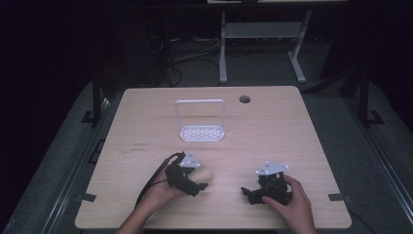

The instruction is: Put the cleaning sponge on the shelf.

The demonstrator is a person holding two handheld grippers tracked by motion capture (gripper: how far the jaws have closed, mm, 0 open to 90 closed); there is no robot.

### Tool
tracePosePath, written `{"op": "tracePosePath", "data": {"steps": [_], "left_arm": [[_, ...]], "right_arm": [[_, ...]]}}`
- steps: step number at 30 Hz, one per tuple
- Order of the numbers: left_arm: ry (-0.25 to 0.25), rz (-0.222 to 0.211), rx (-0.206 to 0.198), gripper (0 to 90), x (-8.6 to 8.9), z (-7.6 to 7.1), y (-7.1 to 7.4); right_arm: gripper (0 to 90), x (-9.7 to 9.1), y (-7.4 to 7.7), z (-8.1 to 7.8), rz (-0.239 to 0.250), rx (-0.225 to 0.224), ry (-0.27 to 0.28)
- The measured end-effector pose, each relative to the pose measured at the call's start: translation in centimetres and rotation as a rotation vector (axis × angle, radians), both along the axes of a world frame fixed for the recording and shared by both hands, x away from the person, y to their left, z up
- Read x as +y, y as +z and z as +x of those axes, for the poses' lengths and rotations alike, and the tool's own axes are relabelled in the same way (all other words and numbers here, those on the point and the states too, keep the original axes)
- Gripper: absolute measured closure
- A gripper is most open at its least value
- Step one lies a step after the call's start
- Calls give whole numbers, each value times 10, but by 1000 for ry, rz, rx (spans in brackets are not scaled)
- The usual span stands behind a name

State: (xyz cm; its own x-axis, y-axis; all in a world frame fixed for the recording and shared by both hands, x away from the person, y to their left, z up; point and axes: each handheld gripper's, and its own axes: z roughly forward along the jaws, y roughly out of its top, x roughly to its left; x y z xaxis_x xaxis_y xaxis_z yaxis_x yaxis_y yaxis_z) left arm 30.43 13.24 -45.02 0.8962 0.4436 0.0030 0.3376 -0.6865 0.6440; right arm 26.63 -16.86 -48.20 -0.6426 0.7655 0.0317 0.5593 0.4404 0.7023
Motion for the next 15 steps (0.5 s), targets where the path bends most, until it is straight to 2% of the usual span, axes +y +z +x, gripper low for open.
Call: {"op": "tracePosePath", "data": {"steps": [7, 9, 15], "left_arm": [[-6, 16, 7, 143, -3, 0, -3], [-13, 32, 8, 144, -6, 0, -5], [-11, 37, 8, 183, -7, 0, -6]], "right_arm": [[18, 0, 0, 0, 0, 0, 0], [19, 0, 0, 0, 0, 0, 0], [18, 0, 0, 0, 0, 0, 0]]}}
